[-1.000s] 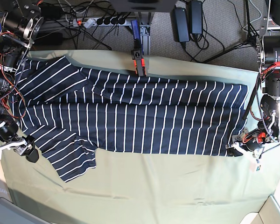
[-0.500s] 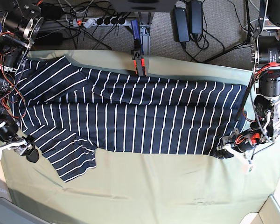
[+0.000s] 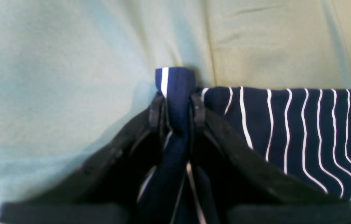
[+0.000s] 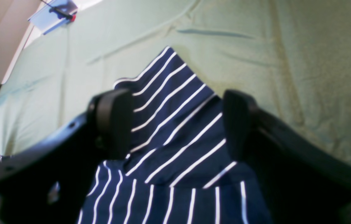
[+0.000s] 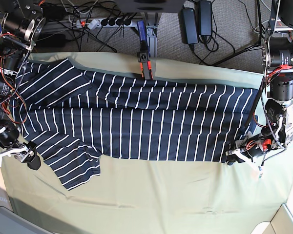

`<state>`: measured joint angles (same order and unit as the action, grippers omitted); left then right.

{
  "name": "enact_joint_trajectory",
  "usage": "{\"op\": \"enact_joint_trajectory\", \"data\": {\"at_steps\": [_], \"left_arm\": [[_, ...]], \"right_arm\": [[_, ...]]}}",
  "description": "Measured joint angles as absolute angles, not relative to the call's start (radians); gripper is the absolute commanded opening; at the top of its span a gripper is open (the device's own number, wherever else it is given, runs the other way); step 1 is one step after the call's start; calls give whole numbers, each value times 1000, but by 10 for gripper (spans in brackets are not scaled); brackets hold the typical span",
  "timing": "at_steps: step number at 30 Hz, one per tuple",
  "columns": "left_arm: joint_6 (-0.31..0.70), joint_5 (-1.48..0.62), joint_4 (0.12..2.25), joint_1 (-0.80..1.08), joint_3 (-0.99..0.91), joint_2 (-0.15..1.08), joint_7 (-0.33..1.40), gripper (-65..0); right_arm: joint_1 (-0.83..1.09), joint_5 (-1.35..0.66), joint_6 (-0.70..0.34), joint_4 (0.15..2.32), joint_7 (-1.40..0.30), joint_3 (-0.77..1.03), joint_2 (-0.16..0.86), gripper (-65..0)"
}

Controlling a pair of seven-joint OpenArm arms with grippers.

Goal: Fold the T-shirt properly
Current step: 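Lift the held hem corners and pull them toward the collar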

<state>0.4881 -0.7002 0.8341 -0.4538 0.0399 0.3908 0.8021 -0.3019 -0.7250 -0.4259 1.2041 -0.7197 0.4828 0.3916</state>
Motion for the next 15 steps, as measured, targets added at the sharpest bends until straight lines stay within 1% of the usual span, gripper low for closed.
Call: {"op": "enact_joint_trajectory", "data": {"at_steps": [6, 11, 15], "left_arm": [[495, -716, 947, -432, 41, 389, 887, -536], [515, -734, 1063, -422, 42, 387, 890, -536], [516, -730, 1069, -401, 43, 387, 892, -541]], "right_arm": [[-302, -725, -426, 1205, -719, 483, 392, -214], [-302, -724, -426, 1205, -719, 483, 391, -214], [-302, -725, -426, 1205, -719, 483, 393, -214]]}}
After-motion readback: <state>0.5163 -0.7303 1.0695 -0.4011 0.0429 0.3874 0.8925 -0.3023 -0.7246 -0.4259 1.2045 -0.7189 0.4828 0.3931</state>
